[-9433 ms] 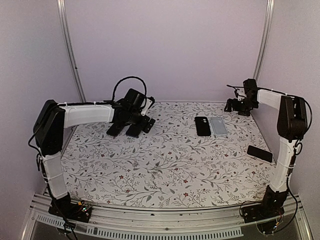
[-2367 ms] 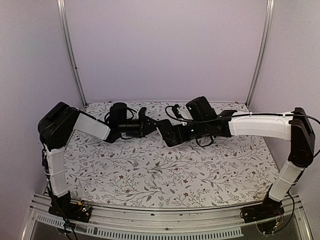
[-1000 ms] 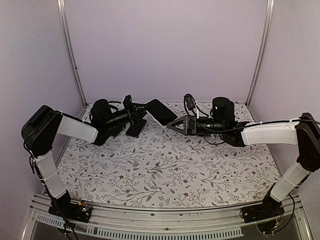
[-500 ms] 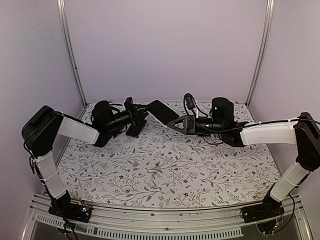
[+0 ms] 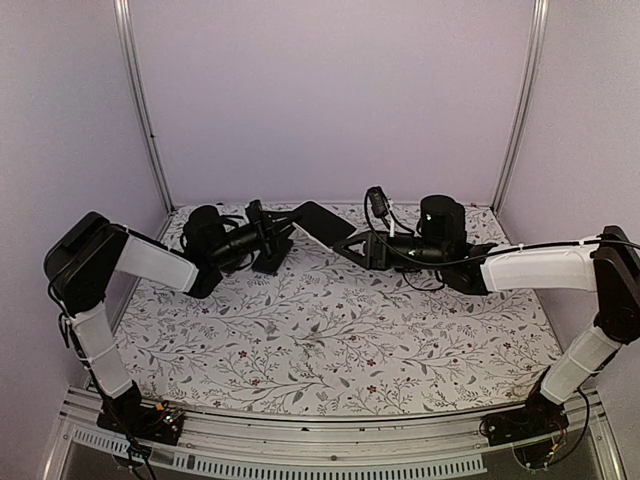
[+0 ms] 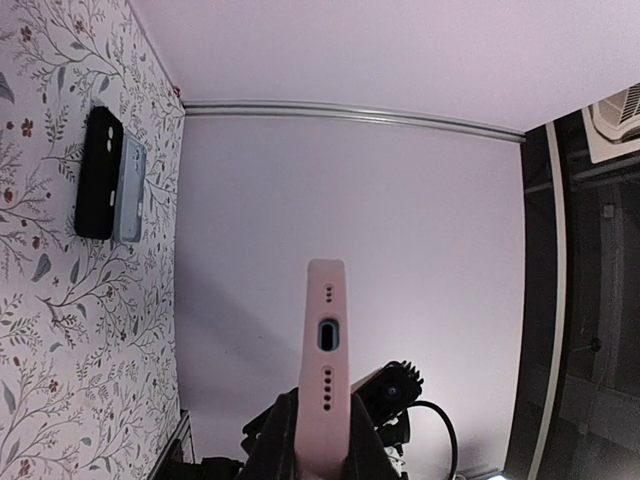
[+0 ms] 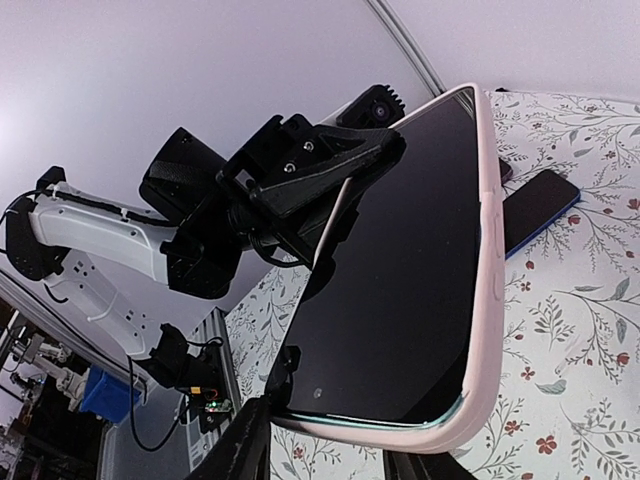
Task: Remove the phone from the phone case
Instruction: Remove the corner of the phone case from the bottom corners of the phone case.
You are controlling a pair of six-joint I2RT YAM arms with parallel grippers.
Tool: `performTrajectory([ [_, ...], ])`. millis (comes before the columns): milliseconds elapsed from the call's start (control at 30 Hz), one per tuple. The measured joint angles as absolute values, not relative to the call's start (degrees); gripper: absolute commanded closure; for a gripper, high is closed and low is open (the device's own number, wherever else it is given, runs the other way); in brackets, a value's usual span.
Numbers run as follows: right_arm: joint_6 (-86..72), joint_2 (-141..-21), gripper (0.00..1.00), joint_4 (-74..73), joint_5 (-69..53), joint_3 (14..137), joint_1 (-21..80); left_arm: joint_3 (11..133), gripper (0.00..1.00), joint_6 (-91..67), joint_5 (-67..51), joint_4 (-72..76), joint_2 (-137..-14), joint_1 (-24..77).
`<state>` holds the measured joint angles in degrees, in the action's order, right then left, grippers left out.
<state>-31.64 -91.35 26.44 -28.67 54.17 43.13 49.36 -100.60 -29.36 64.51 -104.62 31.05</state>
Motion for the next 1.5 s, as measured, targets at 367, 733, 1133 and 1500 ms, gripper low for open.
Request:
performTrajectory([
  [367, -30.3, -91.2, 0.57, 25.5, -24.7, 54.9, 43.5, 49.1, 1.00, -102.7, -25.8, 66.4, -104.6, 31.6],
  [733, -37.4, -93.4, 0.55, 26.4, -28.4, 55.7, 42.0, 48.7, 1.00, -102.1, -23.3, 68.8, -104.6, 31.9],
  [1133, -44.0, -94.7, 0.53, 28.7, -33.6, 55.7, 40.3, 48.8, 1.00, -100.5, -23.8, 73.4, -104.7, 32.0],
  [1500, -51.9, -95.3, 0.62, 33.5, -40.4, 55.8, 37.0, 49.9, 1.00, -99.3, -25.4, 74.3, -105.0, 32.2],
])
